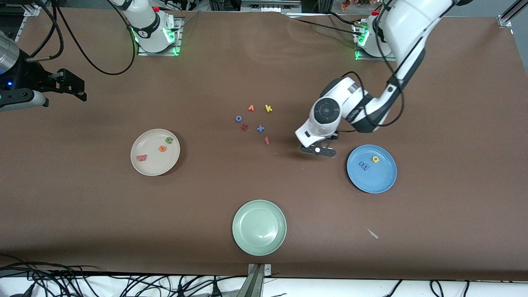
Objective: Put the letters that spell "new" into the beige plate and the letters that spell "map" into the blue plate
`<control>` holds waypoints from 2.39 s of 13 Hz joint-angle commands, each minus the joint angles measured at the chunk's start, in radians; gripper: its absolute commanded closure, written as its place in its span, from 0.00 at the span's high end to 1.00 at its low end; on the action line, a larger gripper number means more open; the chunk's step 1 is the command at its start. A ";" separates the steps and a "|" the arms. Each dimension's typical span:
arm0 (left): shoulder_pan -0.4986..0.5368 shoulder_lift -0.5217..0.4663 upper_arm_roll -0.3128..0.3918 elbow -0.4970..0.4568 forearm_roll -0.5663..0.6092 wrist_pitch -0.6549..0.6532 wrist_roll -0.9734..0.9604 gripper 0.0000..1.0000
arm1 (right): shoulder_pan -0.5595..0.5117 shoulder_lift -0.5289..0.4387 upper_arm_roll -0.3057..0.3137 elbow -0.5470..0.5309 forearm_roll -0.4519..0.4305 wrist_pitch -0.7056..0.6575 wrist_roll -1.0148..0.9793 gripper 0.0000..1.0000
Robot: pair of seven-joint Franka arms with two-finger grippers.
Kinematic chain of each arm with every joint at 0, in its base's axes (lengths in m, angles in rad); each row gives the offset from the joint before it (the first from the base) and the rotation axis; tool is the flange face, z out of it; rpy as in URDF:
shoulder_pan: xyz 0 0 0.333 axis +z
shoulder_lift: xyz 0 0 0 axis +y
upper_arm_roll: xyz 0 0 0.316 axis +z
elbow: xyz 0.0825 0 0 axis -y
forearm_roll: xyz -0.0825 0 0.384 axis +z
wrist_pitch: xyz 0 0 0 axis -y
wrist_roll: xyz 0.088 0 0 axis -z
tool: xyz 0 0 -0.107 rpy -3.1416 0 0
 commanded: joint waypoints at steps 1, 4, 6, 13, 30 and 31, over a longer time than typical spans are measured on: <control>0.109 -0.064 -0.005 -0.017 0.018 -0.065 0.212 0.10 | -0.008 0.012 0.003 0.030 0.001 -0.012 -0.002 1.00; 0.207 -0.052 -0.004 -0.022 0.031 -0.059 0.351 0.13 | -0.008 0.012 0.003 0.030 0.001 -0.012 -0.002 1.00; 0.262 -0.037 -0.002 -0.022 0.033 -0.049 0.433 0.13 | -0.010 0.012 0.003 0.030 0.001 -0.012 -0.003 1.00; 0.328 0.060 0.004 -0.041 0.065 0.089 0.494 0.14 | -0.008 0.013 0.003 0.030 0.001 -0.012 -0.002 1.00; 0.325 -0.133 -0.024 0.220 -0.010 -0.180 0.489 1.00 | -0.008 0.013 0.003 0.030 -0.001 -0.012 -0.003 1.00; 0.328 -0.135 -0.020 0.263 -0.057 -0.203 0.489 1.00 | -0.008 0.012 0.003 0.030 0.001 -0.012 -0.002 1.00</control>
